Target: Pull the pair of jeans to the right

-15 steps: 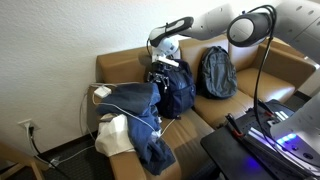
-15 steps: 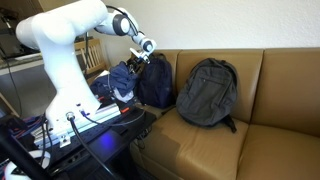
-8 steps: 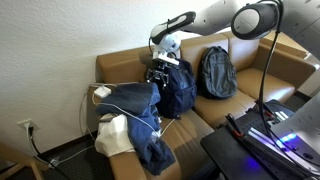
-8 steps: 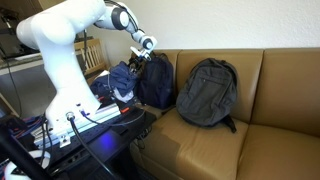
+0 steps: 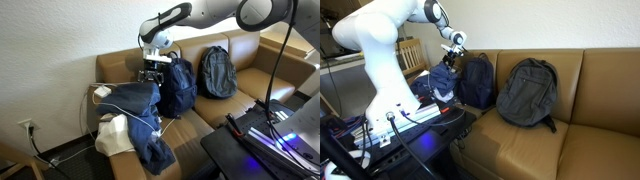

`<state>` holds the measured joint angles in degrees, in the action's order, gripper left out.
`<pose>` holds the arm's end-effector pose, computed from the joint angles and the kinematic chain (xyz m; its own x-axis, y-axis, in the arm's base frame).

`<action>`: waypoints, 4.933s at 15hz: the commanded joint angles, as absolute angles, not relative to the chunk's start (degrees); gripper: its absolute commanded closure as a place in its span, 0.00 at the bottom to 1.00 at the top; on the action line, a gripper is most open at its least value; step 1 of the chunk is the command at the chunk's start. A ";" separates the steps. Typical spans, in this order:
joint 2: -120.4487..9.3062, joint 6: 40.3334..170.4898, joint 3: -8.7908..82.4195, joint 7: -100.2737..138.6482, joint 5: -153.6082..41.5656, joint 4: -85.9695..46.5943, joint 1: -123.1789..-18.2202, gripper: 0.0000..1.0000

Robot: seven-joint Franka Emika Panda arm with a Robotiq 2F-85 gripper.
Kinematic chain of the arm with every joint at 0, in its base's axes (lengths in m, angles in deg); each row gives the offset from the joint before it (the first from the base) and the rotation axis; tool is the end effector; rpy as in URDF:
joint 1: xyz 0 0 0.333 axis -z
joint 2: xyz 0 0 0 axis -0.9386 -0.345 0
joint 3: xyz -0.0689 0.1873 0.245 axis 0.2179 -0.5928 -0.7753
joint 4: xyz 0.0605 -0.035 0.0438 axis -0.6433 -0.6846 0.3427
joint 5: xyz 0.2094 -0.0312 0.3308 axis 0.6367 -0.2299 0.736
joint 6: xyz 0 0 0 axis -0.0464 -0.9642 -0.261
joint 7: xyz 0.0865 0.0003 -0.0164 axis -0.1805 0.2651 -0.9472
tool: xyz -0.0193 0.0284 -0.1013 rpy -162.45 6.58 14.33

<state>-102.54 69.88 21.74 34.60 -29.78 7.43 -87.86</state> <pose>0.6148 0.3445 0.1093 0.7753 0.0387 -0.6304 -0.1676 -0.9497 -0.2644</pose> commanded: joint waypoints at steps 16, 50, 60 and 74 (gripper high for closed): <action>-118.43 50.90 23.85 43.38 -31.55 29.86 -88.57 1.00; -65.61 101.58 40.15 97.54 -63.49 -20.14 -103.07 0.97; -44.36 98.94 36.73 123.78 -73.75 -25.09 -92.46 0.97; -37.94 83.28 36.85 131.53 -98.60 -28.04 -74.66 0.97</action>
